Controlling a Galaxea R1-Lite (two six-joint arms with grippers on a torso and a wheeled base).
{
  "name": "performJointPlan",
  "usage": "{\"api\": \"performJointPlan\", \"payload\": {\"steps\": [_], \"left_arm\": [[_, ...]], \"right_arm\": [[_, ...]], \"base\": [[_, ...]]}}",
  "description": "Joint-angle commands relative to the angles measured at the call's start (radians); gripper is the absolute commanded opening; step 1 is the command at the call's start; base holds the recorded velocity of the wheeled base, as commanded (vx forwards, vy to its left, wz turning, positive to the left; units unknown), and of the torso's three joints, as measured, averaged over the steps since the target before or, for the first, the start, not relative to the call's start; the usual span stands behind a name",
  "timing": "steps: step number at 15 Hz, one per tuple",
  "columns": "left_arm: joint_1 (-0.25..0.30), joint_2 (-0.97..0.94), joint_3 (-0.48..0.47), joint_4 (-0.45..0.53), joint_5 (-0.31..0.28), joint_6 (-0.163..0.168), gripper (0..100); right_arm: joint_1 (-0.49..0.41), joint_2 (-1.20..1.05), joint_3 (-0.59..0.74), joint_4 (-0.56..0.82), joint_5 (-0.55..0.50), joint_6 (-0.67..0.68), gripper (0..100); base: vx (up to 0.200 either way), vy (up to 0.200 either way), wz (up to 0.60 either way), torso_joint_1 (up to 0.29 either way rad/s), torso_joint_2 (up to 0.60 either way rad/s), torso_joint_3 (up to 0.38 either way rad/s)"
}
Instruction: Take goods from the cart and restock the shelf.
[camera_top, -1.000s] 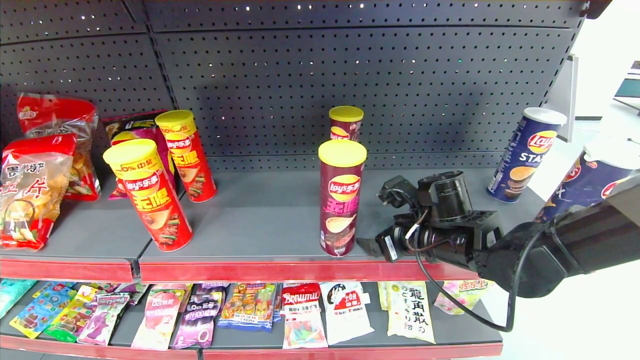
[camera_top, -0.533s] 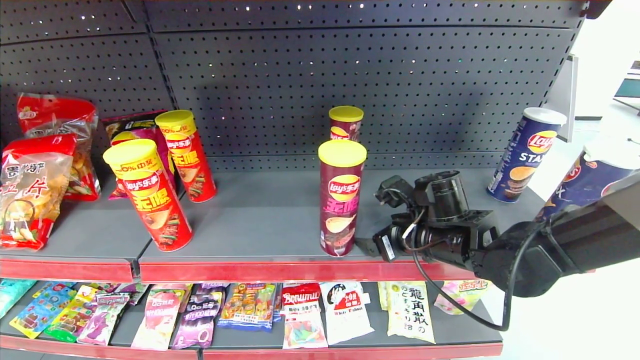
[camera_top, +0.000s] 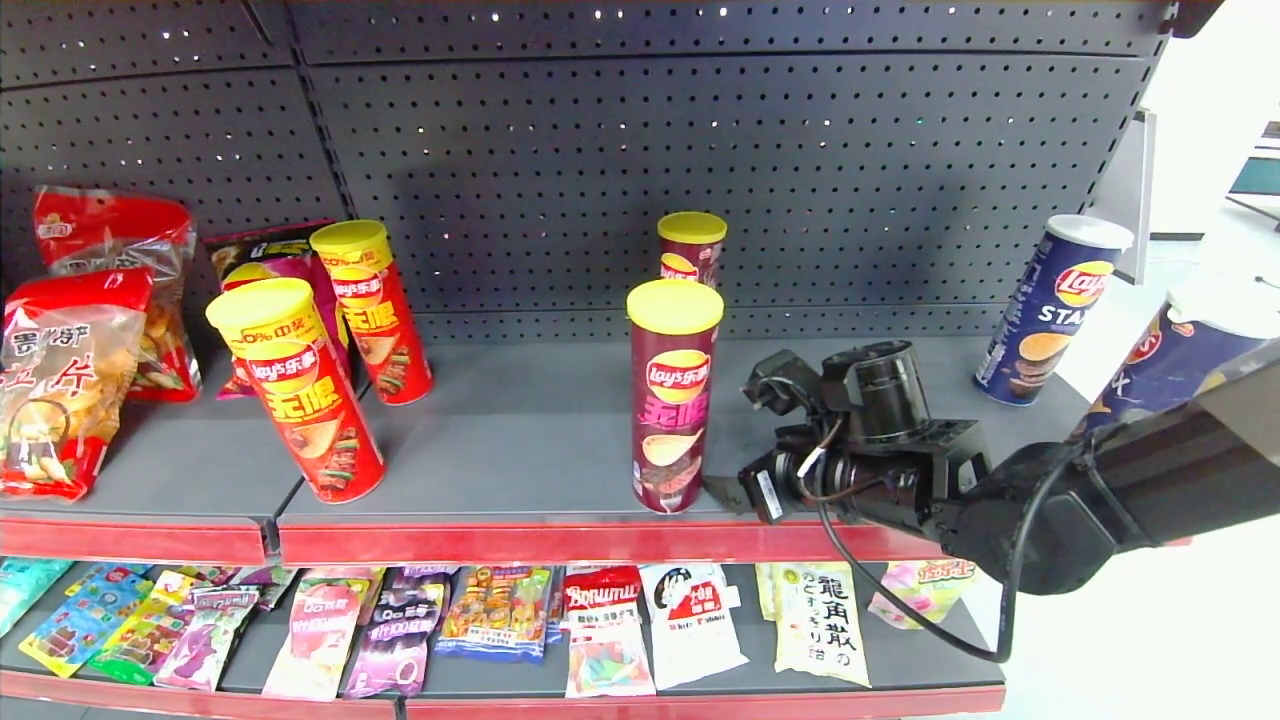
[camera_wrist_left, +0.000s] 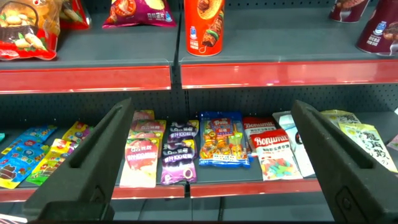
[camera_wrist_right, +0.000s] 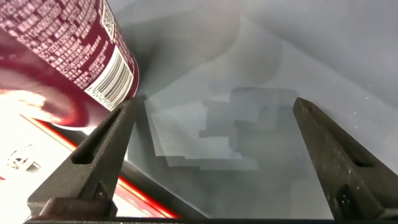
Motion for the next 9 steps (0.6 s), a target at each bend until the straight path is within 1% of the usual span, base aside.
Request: {"api": "performJointPlan", "payload": {"steps": [1,4,6,7,9], "left_arm": [[0.0,-0.001,0.001,0.0,0.0,0.0,100],[0.0,-0.001,0.001,0.0,0.0,0.0,100],[0.0,-0.001,0.001,-0.001,0.0,0.0,100],[0.0,-0.001,0.001,0.0,0.0,0.0,100],[0.0,-0.001,-0.001,0.0,0.0,0.0,100]], "right_arm": [[0.001,0.004,0.001,0.0,0.0,0.0,100],[-0.01,-0.01,0.015,0.0,0.0,0.0,100],[-0.02,-0.057,0.043,0.0,-0.001,0.002,100],[-0.028,-0.137,0.118,0.0,0.002,0.005,100],[-0.028,-0.226,0.198,0.0,0.002,0.025,100]], "base": [[0.0,0.0,0.0,0.0,0.0,0.0],[0.0,0.0,0.0,0.0,0.0,0.0],[0.0,0.0,0.0,0.0,0.0,0.0],[0.0,0.0,0.0,0.0,0.0,0.0],[0.0,0.0,0.0,0.0,0.0,0.0]]}}
